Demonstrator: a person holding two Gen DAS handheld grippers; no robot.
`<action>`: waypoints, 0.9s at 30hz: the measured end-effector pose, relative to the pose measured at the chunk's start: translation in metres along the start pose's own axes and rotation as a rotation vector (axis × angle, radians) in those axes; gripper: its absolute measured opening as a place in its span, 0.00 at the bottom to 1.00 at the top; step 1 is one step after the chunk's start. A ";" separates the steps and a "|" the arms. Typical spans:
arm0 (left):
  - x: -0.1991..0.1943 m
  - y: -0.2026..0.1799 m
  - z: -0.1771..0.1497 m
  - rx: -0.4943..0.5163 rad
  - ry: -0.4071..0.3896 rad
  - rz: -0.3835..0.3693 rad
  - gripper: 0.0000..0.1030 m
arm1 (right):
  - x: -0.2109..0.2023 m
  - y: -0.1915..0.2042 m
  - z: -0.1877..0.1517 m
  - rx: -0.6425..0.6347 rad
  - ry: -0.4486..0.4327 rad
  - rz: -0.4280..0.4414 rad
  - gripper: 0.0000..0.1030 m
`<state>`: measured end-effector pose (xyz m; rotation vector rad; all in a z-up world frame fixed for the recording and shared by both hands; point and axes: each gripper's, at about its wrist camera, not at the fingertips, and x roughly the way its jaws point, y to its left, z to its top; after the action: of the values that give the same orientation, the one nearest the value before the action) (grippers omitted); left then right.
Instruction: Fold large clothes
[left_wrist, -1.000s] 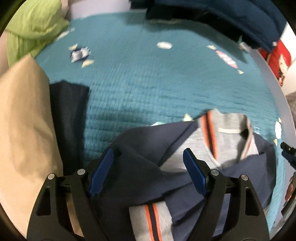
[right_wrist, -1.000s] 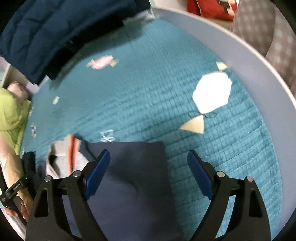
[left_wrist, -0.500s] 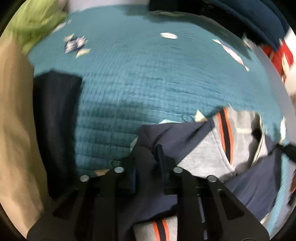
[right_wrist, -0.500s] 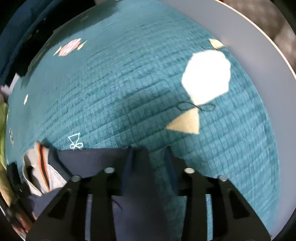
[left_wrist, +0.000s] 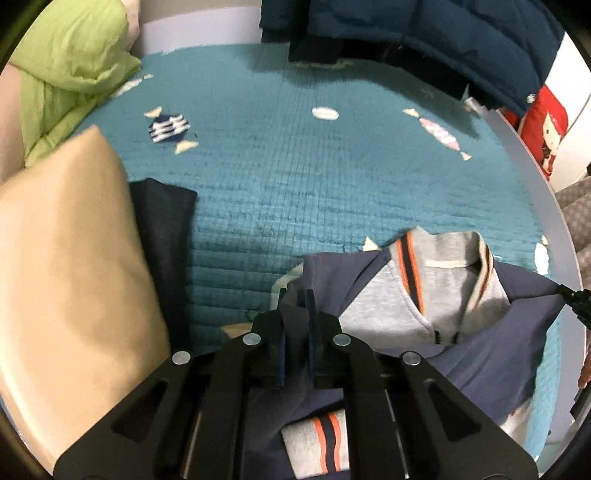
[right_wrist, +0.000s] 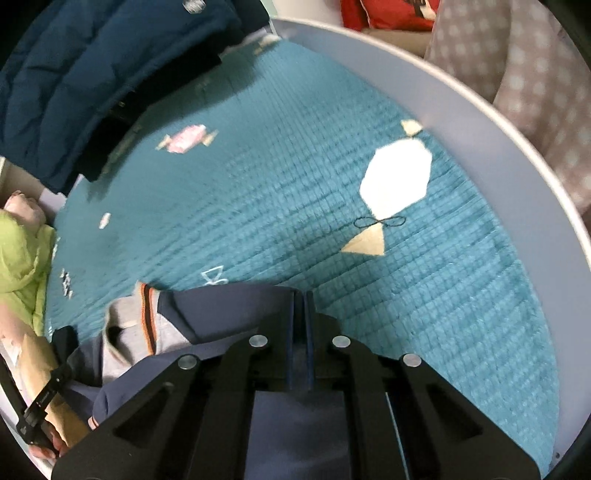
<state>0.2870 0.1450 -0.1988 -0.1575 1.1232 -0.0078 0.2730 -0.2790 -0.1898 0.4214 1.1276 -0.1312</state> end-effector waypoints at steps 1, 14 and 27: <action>-0.009 0.001 -0.001 0.000 -0.011 -0.004 0.08 | -0.010 0.002 -0.004 -0.007 -0.016 0.003 0.05; -0.099 0.017 -0.040 0.002 -0.136 -0.039 0.05 | -0.098 -0.006 -0.063 -0.017 -0.154 0.059 0.04; -0.193 0.038 -0.151 0.014 -0.230 -0.078 0.04 | -0.197 -0.058 -0.182 0.015 -0.268 0.126 0.04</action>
<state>0.0647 0.1804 -0.0945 -0.1851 0.8866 -0.0654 0.0159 -0.2820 -0.0940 0.4727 0.8351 -0.0826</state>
